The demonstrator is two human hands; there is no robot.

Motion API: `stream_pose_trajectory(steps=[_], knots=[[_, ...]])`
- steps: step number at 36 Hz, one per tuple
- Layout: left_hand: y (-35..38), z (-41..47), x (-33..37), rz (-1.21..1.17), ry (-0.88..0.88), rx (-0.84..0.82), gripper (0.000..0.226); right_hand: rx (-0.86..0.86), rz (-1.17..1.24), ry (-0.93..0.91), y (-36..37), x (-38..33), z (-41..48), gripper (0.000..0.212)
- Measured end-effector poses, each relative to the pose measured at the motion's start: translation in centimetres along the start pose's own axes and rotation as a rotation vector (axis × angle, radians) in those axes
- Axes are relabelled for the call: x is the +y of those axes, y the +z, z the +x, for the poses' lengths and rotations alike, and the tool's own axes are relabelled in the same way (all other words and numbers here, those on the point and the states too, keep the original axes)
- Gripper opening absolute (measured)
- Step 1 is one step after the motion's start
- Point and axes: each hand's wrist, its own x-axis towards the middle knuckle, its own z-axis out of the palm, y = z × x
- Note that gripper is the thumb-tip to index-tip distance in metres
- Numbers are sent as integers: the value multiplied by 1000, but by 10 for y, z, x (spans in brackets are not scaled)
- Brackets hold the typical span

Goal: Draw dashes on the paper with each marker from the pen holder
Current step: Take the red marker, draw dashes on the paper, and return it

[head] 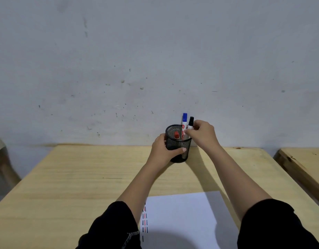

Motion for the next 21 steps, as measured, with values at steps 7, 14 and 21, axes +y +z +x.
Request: stream_pose_trajectory(steps=[7, 14, 21], knots=[[0, 1, -1, -4, -9, 2, 66, 149, 110, -30, -2, 3, -2, 25], [1, 1, 2, 20, 0, 13, 53, -85, 154, -269, -3, -2, -28, 20], [1, -3, 3, 39, -15, 13, 59, -212, -73, -309, 6, -6, -28, 20]])
